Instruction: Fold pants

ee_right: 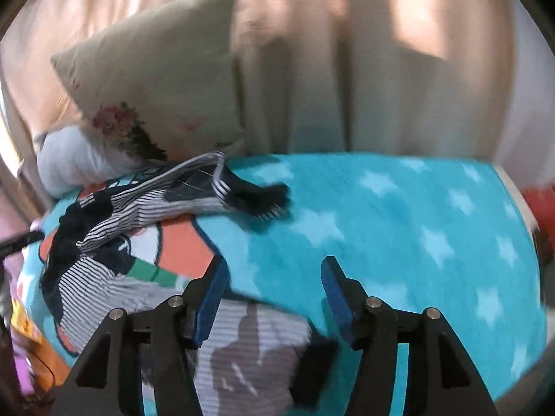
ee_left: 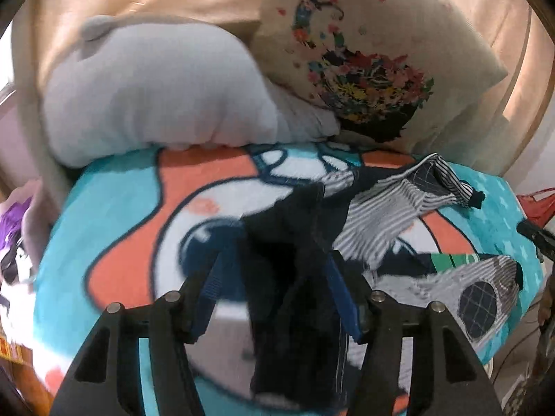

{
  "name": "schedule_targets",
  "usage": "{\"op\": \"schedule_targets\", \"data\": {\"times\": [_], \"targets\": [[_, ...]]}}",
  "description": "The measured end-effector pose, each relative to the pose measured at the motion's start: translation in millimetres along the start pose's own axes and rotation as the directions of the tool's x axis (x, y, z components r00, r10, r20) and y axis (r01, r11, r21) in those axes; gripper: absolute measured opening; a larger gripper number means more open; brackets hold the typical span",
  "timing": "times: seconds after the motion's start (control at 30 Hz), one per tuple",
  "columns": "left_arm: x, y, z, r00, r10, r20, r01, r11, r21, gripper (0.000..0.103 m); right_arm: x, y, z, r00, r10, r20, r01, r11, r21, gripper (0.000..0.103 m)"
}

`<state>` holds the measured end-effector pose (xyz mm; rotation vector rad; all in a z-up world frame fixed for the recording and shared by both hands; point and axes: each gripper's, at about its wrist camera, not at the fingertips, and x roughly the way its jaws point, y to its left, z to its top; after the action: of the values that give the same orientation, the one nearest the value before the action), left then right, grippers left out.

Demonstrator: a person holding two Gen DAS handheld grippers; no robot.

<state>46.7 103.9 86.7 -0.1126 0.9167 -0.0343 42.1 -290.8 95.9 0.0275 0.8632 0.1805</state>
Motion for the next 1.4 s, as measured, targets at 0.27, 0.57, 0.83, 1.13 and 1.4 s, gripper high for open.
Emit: {"op": "schedule_targets", "data": {"times": [0.27,0.57,0.83,1.13,1.4], "targets": [[53,-1,26,0.996,-0.021,-0.090,0.024,0.999,0.036,0.059,73,34,37,0.993,-0.099,-0.058,0.078,0.953,-0.294,0.063],[83,-13,43,0.988,-0.068,-0.137,0.074,0.996,0.040,0.045,115,43,43,0.989,-0.137,-0.051,0.104,0.904,-0.414,0.060],[58,-14,47,0.994,-0.060,-0.088,0.061,0.998,0.009,0.024,87,10,62,0.997,0.006,-0.079,-0.018,0.989,-0.148,0.011],[-21,0,46,0.997,-0.080,0.016,0.080,0.997,0.010,0.024,-23,-10,83,0.968,0.252,-0.013,-0.252,0.968,0.011,0.011],[27,19,58,0.983,-0.091,-0.158,0.078,0.993,-0.084,0.024,31,-38,63,0.904,0.362,-0.226,-0.300,0.916,0.268,0.011]]}}
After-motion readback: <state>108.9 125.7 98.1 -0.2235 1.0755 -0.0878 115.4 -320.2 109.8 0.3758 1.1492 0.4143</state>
